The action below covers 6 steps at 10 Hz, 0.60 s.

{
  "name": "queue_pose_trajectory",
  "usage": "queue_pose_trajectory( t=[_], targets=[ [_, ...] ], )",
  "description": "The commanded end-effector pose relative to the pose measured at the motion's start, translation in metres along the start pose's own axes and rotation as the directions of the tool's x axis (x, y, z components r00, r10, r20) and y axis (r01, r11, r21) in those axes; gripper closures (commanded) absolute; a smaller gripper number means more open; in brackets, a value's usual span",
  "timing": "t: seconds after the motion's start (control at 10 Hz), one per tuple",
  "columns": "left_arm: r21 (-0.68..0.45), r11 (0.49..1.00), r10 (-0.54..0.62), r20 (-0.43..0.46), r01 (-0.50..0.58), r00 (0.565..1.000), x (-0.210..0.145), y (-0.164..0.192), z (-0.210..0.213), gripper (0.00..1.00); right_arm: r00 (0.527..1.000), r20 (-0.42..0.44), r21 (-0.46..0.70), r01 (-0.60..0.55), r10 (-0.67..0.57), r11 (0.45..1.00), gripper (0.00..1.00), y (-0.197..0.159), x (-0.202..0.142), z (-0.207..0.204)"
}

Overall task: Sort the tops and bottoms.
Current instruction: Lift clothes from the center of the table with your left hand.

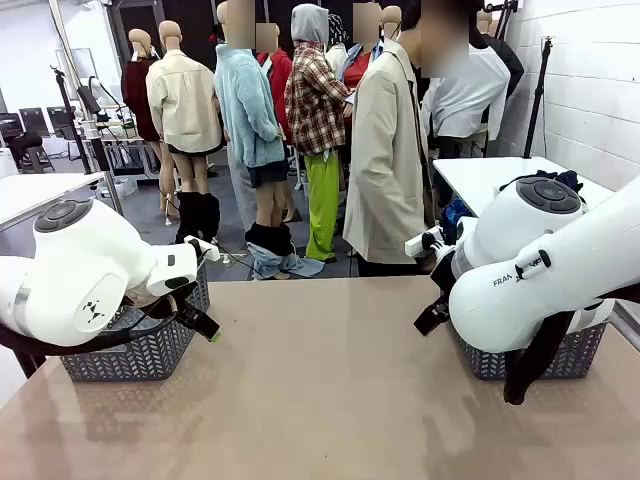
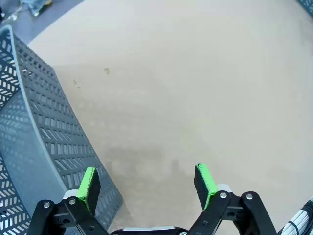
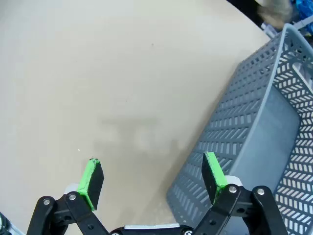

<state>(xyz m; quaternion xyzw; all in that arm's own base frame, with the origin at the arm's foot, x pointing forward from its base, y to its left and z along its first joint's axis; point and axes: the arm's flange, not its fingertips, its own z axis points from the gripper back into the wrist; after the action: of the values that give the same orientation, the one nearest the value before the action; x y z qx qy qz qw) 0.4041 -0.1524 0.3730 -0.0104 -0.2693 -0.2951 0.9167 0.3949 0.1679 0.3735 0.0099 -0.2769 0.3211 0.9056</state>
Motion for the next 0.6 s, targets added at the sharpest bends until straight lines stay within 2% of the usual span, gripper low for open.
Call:
queue_pose_trajectory(
  t=[0.0,0.5],
  targets=[
    [0.000,1.000,0.000,0.000,0.000,1.000,0.0001,0.0000,0.0001,0.00,1.000,0.000,0.000,0.000,0.000,1.000,0.00,0.0000,0.0000,0.0000],
    [0.000,1.000,0.000,0.000,0.000,1.000,0.0001,0.0000,0.0001,0.00,1.000,0.000,0.000,0.000,0.000,1.000,0.00,0.0000,0.0000,0.0000]
  ],
)
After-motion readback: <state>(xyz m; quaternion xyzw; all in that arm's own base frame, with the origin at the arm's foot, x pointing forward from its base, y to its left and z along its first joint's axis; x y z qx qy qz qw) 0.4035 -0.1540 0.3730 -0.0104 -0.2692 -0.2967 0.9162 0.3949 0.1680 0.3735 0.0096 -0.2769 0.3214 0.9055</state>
